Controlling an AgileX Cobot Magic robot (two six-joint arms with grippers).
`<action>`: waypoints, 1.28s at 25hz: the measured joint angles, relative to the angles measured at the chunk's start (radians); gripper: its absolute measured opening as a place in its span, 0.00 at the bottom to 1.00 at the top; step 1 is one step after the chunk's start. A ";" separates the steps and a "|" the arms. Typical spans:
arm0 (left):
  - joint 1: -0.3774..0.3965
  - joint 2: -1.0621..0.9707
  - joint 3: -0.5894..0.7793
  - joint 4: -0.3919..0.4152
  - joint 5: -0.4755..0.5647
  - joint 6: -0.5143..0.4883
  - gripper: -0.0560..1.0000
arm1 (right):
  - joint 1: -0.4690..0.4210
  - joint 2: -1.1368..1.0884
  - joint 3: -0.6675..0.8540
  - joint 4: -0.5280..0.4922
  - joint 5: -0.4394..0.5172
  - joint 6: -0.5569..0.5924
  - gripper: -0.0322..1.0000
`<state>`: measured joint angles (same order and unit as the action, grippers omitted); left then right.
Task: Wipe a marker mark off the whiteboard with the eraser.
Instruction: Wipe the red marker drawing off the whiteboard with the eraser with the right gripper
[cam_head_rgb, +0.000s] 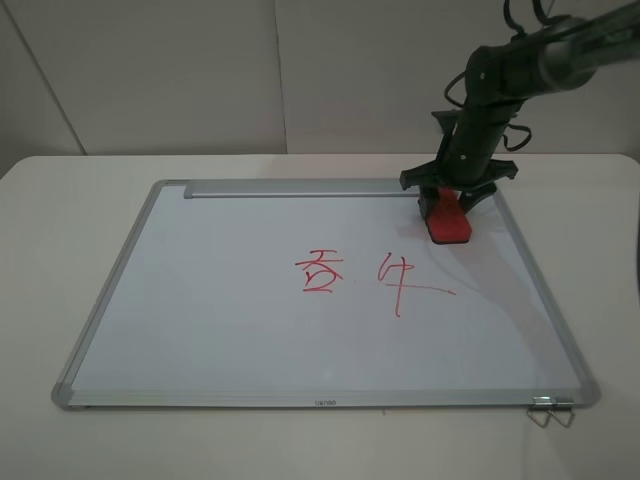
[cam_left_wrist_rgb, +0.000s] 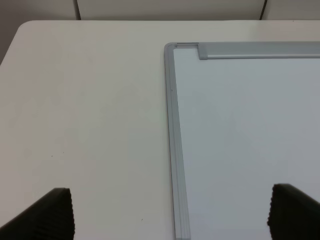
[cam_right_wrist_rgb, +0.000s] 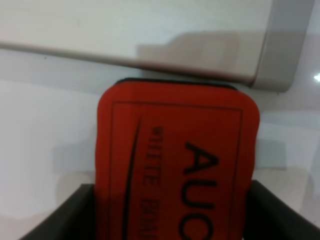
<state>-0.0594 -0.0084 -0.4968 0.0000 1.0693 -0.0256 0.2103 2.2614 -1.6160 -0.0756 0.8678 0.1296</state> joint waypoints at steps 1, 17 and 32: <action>0.000 0.000 0.000 0.000 0.000 0.000 0.79 | 0.000 0.000 0.000 0.000 0.000 0.000 0.52; 0.000 0.000 0.000 0.000 0.000 0.000 0.79 | 0.098 -0.037 -0.104 -0.001 0.068 -0.017 0.52; 0.000 0.000 0.000 0.000 0.000 0.000 0.79 | 0.379 -0.023 -0.111 -0.051 0.073 -0.570 0.52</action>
<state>-0.0594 -0.0084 -0.4968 0.0000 1.0693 -0.0256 0.5893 2.2386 -1.7268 -0.1268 0.9403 -0.4401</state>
